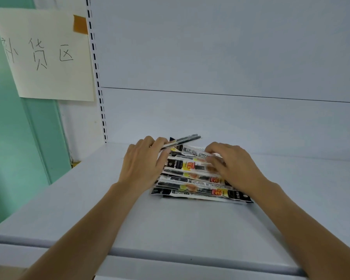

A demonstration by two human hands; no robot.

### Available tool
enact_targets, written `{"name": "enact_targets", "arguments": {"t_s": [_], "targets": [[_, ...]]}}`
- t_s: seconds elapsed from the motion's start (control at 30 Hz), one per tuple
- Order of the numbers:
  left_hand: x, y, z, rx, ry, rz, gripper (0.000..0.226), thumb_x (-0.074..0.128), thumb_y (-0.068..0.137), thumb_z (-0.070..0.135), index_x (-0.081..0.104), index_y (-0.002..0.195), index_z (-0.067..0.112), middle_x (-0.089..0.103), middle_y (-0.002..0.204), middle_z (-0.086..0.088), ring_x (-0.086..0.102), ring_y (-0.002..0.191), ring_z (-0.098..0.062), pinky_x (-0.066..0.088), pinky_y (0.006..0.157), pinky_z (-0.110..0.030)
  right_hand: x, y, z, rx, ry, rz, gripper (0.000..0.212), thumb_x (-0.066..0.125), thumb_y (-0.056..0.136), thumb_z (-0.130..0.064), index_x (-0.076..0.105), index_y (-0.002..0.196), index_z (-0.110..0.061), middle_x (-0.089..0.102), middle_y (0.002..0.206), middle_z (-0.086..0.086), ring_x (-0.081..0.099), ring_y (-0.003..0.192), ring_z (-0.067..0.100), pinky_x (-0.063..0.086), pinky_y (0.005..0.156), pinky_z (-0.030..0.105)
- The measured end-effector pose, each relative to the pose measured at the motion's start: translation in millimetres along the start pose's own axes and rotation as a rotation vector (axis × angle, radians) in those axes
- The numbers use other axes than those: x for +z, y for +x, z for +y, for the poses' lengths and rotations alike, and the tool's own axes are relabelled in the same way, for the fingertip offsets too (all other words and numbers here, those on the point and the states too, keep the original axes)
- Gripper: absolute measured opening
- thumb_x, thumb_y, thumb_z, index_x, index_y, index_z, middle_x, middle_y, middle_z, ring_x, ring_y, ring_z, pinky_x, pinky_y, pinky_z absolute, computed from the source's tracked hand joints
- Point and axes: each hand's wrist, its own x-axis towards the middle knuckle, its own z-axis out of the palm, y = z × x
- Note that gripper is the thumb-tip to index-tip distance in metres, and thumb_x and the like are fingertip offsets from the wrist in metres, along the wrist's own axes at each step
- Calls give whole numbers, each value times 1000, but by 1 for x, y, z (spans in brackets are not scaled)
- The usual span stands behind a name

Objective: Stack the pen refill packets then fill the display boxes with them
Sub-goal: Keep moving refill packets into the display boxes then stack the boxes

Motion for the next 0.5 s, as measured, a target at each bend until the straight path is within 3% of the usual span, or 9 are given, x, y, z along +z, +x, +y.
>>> {"name": "enact_targets", "arguments": {"t_s": [0.13, 0.23, 0.3, 0.4, 0.5], "targets": [[-1, 2, 2, -2, -71, 77, 29, 41, 96, 37, 63, 110, 22, 58, 83, 1, 59, 75, -20, 37, 68, -29, 7, -1, -4, -239, -182, 75, 8, 60, 81, -17, 67, 84, -17, 68, 77, -3, 60, 55, 16, 43, 52, 24], [-10, 4, 8, -60, -68, 122, 26, 45, 95, 35, 62, 111, 23, 57, 84, 1, 57, 74, -18, 37, 64, -28, 11, 0, -12, -364, -273, 120, 15, 75, 69, -2, 70, 74, -16, 65, 72, -2, 61, 60, 18, 44, 50, 23], [-11, 4, 18, -8, -83, -38, 31, 37, 96, 40, 56, 115, 25, 54, 86, 5, 52, 74, -13, 39, 65, -28, 9, 2, -17, -367, -290, 225, 19, 78, 64, 2, 69, 71, -13, 64, 72, 0, 60, 62, 19, 47, 52, 26], [-11, 4, 30, -5, -347, -452, 34, 31, 93, 53, 47, 111, 28, 53, 90, 5, 54, 82, -12, 42, 70, -29, 5, 5, -20, -362, -264, 356, 11, 74, 70, -1, 67, 72, -9, 64, 73, 1, 60, 64, 19, 48, 55, 31], [-14, 7, 31, 74, -292, -499, 22, 41, 93, 46, 42, 93, 25, 48, 80, 6, 48, 75, -15, 35, 60, -26, 1, 1, -18, -362, -271, 388, 6, 65, 77, -6, 64, 71, -5, 61, 76, 5, 56, 69, 20, 48, 55, 31]]}}
